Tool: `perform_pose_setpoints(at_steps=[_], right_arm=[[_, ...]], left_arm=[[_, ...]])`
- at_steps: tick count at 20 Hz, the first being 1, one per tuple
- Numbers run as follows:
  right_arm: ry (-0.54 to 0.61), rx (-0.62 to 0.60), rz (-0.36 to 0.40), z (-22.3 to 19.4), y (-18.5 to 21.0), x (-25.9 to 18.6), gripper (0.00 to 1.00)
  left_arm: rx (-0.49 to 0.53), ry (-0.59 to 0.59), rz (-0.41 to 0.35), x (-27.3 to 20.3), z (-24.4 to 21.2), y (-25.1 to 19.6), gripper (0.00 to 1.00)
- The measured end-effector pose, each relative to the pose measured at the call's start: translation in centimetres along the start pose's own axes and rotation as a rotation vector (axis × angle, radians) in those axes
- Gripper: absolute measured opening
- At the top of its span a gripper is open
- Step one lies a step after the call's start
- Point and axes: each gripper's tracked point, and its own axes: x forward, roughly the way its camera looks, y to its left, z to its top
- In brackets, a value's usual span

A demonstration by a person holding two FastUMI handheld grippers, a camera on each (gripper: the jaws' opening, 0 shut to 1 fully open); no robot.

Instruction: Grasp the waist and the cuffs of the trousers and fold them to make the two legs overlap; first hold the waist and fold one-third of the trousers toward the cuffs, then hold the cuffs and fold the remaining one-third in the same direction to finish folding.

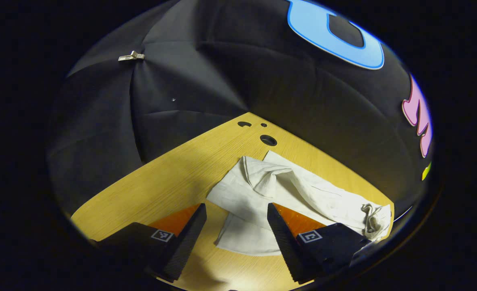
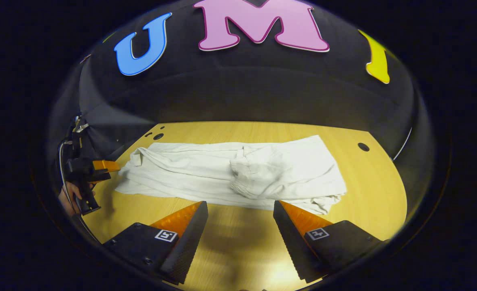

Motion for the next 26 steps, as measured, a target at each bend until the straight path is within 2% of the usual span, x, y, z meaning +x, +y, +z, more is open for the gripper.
perform_pose_setpoints(at_steps=[2, 5, 6, 7, 9, 10, 13, 16, 18, 19, 22, 23, 24, 26], right_arm=[[0.01, -0.02, -0.037, -1.1, -2.0, -3.0, 0.99], [0.033, 0.048, -0.077, -3.1, -4.5, -7.8, 0.99], [0.046, 0.069, -0.095, -4.1, -5.4, -9.2, 0.99], [0.057, 0.084, -0.127, -5.0, -6.5, -10.5, 0.99], [0.049, 0.128, -0.2, -5.8, -8.8, -12.8, 0.99], [0.05, 0.158, -0.231, -6.4, -9.7, -13.8, 0.99], [0.071, 0.243, -0.277, -8.5, -10.5, -15.9, 0.99], [0.102, 0.233, -0.294, -10.1, -10.3, -18.0, 1.0], [0.109, 0.222, -0.29, -10.6, -9.7, -19.0, 1.0], [0.111, 0.21, -0.288, -10.9, -9.6, -19.2, 1.0], [0.113, 0.203, -0.312, -10.9, -10.2, -19.5, 1.0], [0.104, 0.21, -0.316, -10.6, -10.4, -19.5, 1.0], [0.091, 0.217, -0.324, -10.2, -10.9, -19.5, 0.99], [0.081, 0.234, -0.337, -9.8, -11.3, -19.8, 1.0]], left_arm=[[0.02, 0.024, 0.031, 1.1, -0.5, -0.3, 0.96], [0.072, 0.068, 0.08, 2.5, -1.7, -0.4, 0.96], [0.091, 0.09, 0.104, 2.7, -2.4, -0.2, 0.92], [0.123, 0.084, 0.127, 2.9, -2.6, -0.1, 0.98], [0.21, 0.094, 0.142, 3.2, -2.9, -0.5, 0.98], [0.234, 0.079, 0.13, 3.4, -2.7, -0.9, 0.99], [0.231, 0.082, 0.123, 3.7, -2.8, -1.4, 0.89], [0.263, 0.103, 0.092, 3.6, -2.9, -1.6, 0.83], [0.29, 0.111, 0.066, 3.9, -3.2, -2.3, 0.75], [0.295, 0.112, 0.058, 3.9, -3.3, -2.6, 0.63], [0.307, 0.11, 0.038, 3.9, -3.5, -3.2, 0.45], [0.33, 0.11, 0.026, 4.0, -3.6, -3.4, 0.36], [0.355, 0.105, 0.008, 3.9, -3.6, -3.7, 0.34], [0.446, 0.097, -0.013, 3.8, -3.8, -4.1, 0.18]])
